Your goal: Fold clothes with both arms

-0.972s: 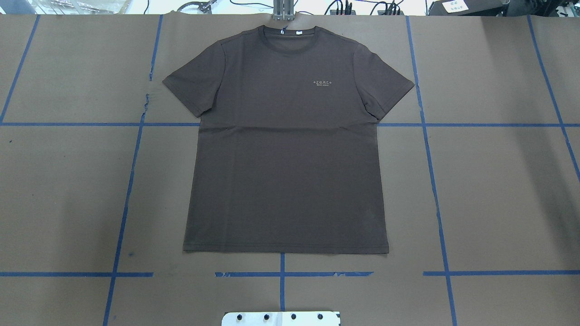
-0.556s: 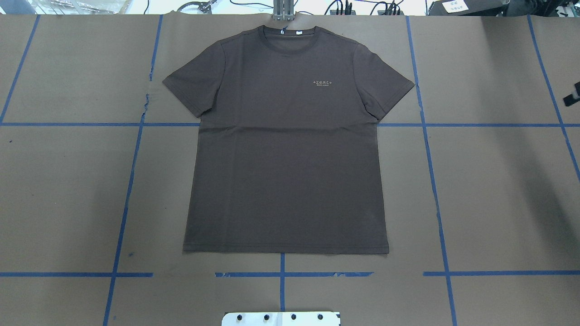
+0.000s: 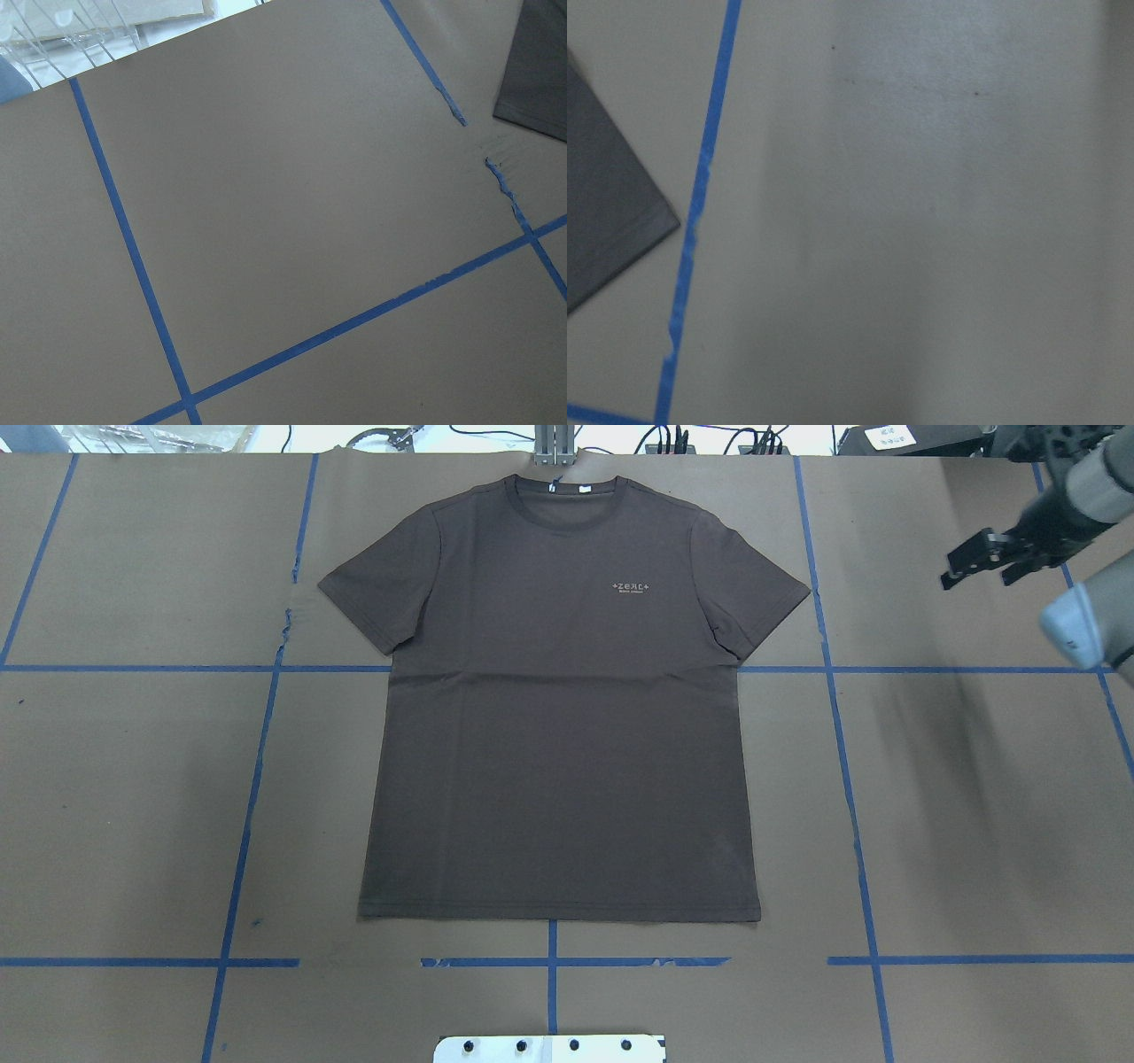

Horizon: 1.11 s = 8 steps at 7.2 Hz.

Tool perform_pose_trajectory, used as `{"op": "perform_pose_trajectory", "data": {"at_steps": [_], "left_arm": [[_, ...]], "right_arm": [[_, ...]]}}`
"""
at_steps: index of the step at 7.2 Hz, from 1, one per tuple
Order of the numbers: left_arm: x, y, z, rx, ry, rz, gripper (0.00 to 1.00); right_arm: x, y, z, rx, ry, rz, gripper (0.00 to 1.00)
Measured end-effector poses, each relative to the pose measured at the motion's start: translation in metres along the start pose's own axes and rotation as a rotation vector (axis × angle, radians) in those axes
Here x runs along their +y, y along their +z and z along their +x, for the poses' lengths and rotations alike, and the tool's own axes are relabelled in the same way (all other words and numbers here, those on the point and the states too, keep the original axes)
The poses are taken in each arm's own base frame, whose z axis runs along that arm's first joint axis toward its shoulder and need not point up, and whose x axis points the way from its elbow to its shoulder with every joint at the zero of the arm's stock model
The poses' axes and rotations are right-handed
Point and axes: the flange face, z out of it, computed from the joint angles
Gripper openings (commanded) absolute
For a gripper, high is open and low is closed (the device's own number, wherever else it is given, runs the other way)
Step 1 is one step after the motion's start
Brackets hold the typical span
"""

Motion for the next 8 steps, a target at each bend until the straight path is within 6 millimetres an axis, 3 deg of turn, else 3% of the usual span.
{"op": "perform_pose_trajectory", "data": {"at_steps": [2,3,4,6,8], "left_arm": [[-0.007,-0.003,0.004,-0.001,-0.01,0.015,1.0],[-0.009,-0.004,0.004,-0.001,-0.01,0.019,1.0],[-0.01,-0.005,0.005,-0.001,-0.01,0.02,1.0],[-0.008,-0.006,0.004,-0.001,-0.009,0.022,1.0],[-0.008,-0.006,0.004,-0.001,-0.009,0.022,1.0]], "right_arm": [[-0.017,0.055,-0.083,0.004,0.085,0.071,1.0],[-0.018,0.068,-0.114,-0.005,0.124,0.075,1.0],[-0.02,0.079,-0.133,0.001,0.149,0.08,1.0],[-0.029,0.1,-0.147,0.048,0.167,0.1,1.0],[-0.031,0.108,-0.144,0.071,0.177,0.101,1.0]]}}
